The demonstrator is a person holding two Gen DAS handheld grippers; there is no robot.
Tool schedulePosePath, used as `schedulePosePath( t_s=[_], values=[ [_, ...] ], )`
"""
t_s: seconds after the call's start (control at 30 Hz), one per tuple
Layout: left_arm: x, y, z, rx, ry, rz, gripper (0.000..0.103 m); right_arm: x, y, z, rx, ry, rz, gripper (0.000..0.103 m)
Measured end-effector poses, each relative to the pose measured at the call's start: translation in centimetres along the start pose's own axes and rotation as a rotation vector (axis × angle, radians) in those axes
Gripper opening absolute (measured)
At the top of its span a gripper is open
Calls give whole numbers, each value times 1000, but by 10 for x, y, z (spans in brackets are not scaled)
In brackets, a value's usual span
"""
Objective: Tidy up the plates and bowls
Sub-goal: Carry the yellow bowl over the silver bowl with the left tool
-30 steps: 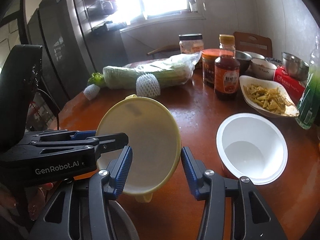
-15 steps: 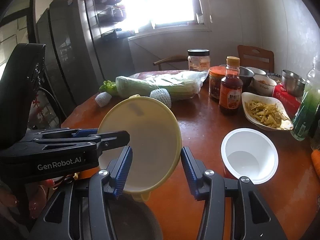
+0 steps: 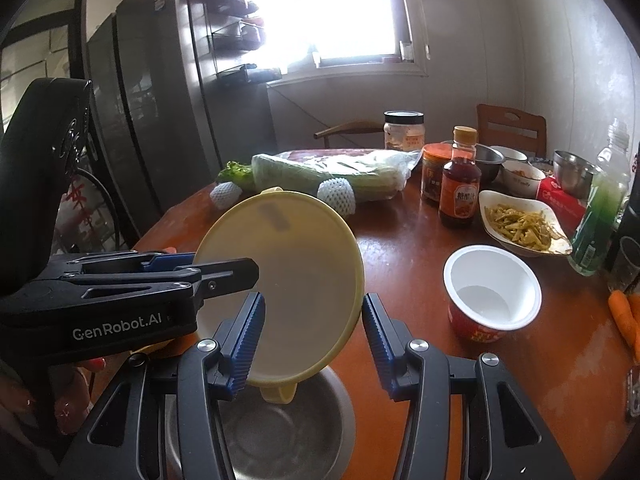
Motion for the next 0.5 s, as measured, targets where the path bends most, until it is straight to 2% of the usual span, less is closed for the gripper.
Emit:
schedulePosePath(
  t_s=[0.5],
  values=[
    [-33, -1, 15, 5, -6, -21, 38, -27, 17, 21, -4, -1, 11, 52]
  ],
)
Point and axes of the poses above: each gripper's, at about its wrist camera, not at the fingertips, and z roughly against the way its jaws point, y to its left, x to its top, the point moved 9 cm from there along -z, roughly the way its jaws point, and after that the axes turned 9 degrees about z, right-handed, at the moved point
